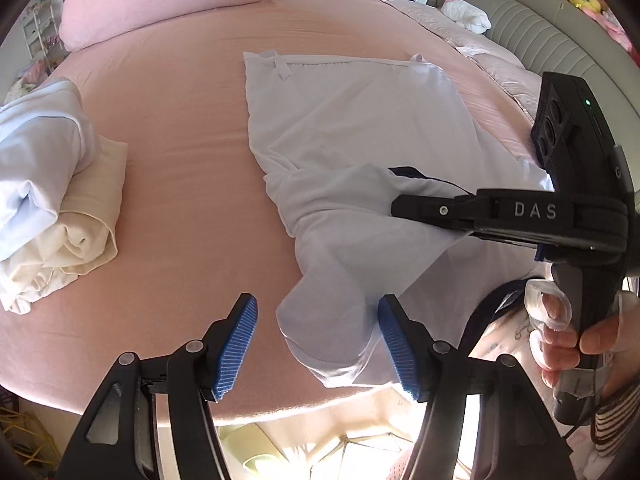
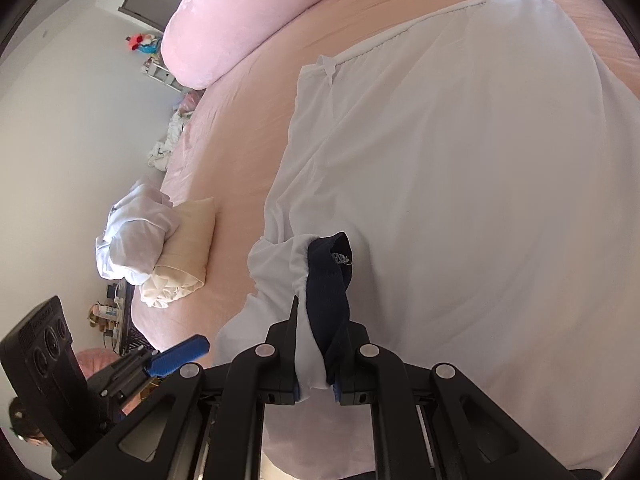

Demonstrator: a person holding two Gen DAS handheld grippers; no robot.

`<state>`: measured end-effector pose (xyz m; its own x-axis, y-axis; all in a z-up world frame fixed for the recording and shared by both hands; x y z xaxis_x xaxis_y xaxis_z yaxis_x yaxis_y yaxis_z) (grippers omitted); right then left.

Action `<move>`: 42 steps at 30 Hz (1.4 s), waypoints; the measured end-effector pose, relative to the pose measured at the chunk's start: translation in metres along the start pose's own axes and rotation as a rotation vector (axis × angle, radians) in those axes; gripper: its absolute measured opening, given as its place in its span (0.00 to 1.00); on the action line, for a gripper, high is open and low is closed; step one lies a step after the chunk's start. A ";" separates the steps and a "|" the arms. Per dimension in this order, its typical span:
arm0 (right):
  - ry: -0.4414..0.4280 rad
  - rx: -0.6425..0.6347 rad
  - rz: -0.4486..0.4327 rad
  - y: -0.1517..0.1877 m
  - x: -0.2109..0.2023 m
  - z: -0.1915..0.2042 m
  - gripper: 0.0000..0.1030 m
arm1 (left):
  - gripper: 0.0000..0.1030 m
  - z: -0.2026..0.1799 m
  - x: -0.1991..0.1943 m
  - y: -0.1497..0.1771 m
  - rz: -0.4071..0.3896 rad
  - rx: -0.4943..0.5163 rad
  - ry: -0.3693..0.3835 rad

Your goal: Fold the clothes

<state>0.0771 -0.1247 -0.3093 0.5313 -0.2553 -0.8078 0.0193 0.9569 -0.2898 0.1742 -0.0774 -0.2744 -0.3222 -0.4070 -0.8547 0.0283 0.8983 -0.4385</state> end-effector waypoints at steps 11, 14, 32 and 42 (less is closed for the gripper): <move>-0.064 0.108 0.056 -0.001 0.009 -0.004 0.10 | 0.20 -0.010 0.001 -0.004 -0.138 -0.001 0.025; -0.142 0.185 0.097 -0.001 0.015 -0.003 0.32 | 0.18 -0.015 -0.001 -0.001 -0.127 0.050 0.007; -0.062 0.068 0.080 -0.001 0.037 0.018 0.19 | 0.19 -0.003 0.010 0.038 0.029 -0.007 0.030; 0.021 0.066 0.028 -0.011 0.027 -0.003 0.15 | 0.55 -0.013 -0.021 0.011 -0.064 0.079 0.001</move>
<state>0.0892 -0.1430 -0.3295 0.5147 -0.2307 -0.8257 0.0606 0.9705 -0.2333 0.1685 -0.0564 -0.2577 -0.3271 -0.4626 -0.8240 0.0827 0.8546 -0.5126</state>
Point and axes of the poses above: each gripper's, at about its wrist camera, not at the fingertips, and x roughly the way its jaws point, z to its left, y to its underside, the point moved 10 cm from there along x, roughly the way its jaws point, and after that the axes turned 9 degrees about y, right-handed, at the moved point
